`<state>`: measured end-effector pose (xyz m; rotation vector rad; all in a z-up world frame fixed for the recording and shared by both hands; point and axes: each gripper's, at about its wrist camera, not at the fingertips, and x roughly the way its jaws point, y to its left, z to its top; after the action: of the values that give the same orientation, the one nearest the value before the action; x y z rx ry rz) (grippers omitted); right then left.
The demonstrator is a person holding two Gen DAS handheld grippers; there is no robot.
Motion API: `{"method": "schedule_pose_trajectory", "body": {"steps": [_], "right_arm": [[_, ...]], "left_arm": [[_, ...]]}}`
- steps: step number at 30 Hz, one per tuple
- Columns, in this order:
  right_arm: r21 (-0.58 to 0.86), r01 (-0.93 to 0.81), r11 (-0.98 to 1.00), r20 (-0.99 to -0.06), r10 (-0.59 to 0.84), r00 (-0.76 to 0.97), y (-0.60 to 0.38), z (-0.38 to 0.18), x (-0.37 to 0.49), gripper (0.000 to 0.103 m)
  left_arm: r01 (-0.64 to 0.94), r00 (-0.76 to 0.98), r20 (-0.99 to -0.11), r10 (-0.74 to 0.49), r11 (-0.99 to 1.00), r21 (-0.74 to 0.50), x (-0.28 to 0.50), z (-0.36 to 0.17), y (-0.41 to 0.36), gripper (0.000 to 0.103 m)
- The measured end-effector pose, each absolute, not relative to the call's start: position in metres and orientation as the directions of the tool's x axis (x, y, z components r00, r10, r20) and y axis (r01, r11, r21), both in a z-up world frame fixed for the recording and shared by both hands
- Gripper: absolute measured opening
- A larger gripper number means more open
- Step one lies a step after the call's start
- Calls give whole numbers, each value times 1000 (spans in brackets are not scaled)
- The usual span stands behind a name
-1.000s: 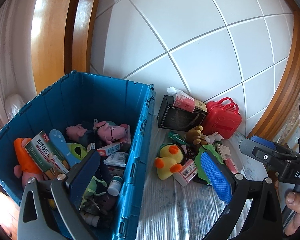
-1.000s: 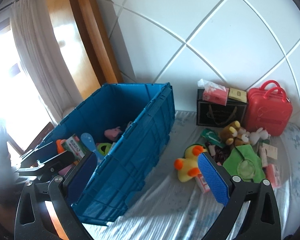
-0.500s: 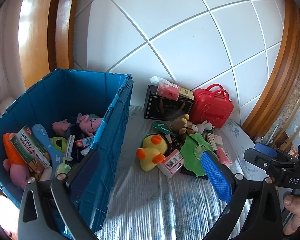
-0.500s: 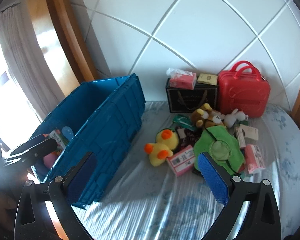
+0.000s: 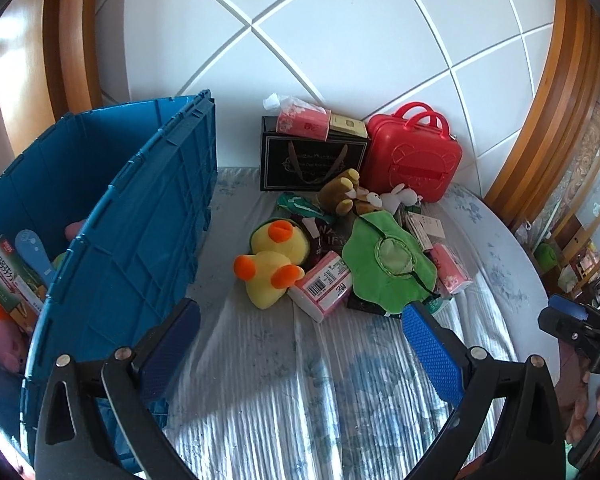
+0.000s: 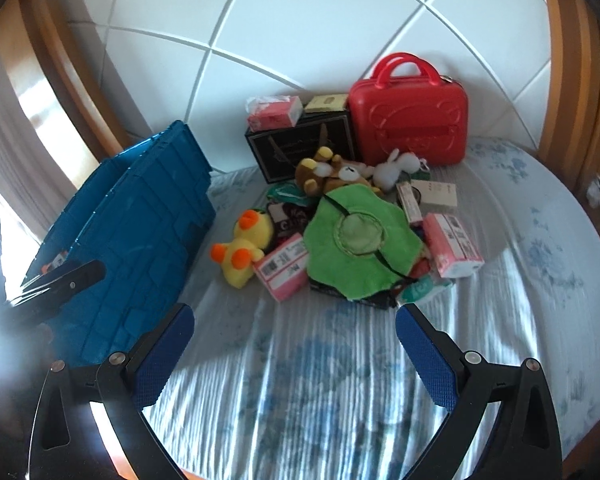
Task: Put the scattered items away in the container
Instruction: 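Move both open tools from the crate back toward the items on the bed, then grasp the yellow plush duck with the left tool while the right tool grasps the green plush hat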
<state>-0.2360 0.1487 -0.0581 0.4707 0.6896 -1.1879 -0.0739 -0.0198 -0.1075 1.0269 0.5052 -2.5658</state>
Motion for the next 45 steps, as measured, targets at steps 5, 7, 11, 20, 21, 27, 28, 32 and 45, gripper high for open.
{"method": "schedule_pose_trajectory", "body": {"steps": [5,7,11,20,21,27,28,32,45], "right_arm": [[-1,965,261,-731,-659,177,139,-83,-271,102],[-4,969,249,-743,-649,163,134,-94,-281,102],[-18,974,227,-761,-635,134,119,-114,-296,102],[-4,976,216,-795,-593,128,73,-150,-305,102],[-4,976,217,-803,-582,127,67,-156,-306,102],[-5,975,223,-831,-544,120,35,-184,-306,102],[-5,975,223,-832,-541,120,31,-187,-305,102],[-7,974,226,-837,-534,118,9,-196,-301,102],[-86,967,240,-831,-552,63,-74,-222,-278,102]], "left_arm": [[429,-655,-738,-162,-884,-186,-109,-140,-31,102],[423,-647,-745,-160,-889,-176,-124,-152,-36,102],[402,-634,-758,-150,-902,-158,-157,-176,-44,102],[402,-547,-816,-189,-914,-57,-234,-260,-80,102],[401,-538,-822,-189,-914,-53,-241,-268,-85,102],[322,-492,-859,-140,-946,-31,-294,-309,-104,102],[312,-465,-875,-138,-950,-16,-303,-316,-106,102],[246,-334,-935,-117,-969,33,-331,-354,-109,102],[363,-416,-902,-113,-930,-51,-306,-350,-104,67]]}}
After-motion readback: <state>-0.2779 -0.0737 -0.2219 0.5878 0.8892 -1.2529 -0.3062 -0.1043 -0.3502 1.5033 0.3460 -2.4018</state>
